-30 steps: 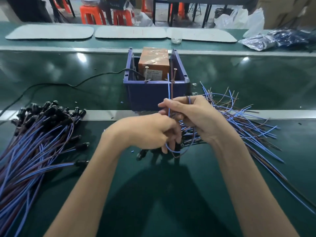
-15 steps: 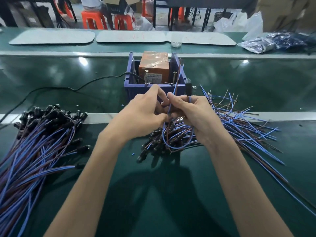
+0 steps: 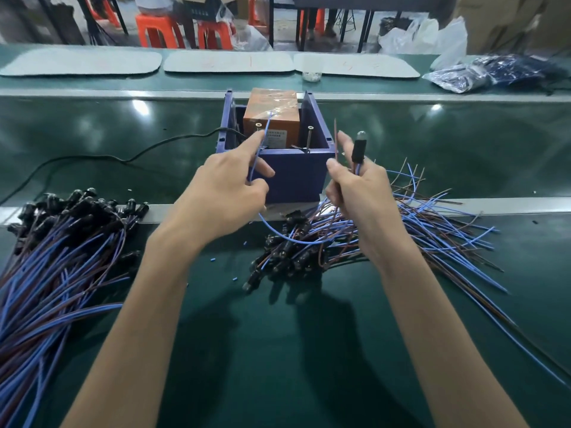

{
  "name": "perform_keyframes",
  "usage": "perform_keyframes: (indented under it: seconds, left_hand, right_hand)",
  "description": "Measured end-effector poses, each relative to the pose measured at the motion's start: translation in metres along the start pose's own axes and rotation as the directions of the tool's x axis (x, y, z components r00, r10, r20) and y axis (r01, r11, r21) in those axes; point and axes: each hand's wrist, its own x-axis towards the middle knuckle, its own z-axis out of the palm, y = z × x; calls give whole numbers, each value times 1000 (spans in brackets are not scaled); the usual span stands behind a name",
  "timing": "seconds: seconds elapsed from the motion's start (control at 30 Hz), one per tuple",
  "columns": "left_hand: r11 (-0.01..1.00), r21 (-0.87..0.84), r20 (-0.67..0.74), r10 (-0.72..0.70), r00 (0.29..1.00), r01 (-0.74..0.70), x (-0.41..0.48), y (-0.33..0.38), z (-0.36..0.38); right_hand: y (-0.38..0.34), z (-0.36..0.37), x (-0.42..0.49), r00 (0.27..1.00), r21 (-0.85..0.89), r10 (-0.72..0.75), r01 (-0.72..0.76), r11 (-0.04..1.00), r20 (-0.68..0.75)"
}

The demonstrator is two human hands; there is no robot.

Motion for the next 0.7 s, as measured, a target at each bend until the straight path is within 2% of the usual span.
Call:
perform_keyframes:
  seconds: [0.17, 0.27, 0.4, 0.57, 0.7]
  left_hand:
    - [998, -50, -210, 30, 977, -41, 1, 0, -6]
    - [994, -101, -269, 8, 963, -36, 2, -4, -9]
    - [987, -162, -284, -33, 958, -14, 4, -13, -14]
    - [987, -111, -266, -138, 954, 112, 6, -24, -10]
    - [985, -100, -218, -157, 963, 138, 6, -25, -7]
  right_hand:
    - [-4, 0, 4, 998, 103, 10, -3, 995, -68]
    - [-9, -2, 14, 993, 144, 58, -42, 989, -105]
    - [-6, -3, 21, 986, 164, 102, -81, 983, -129]
    - [5, -7, 23, 984, 164, 124, -103, 981, -125]
    - [9, -9, 27, 982, 182, 138, -113, 977, -133]
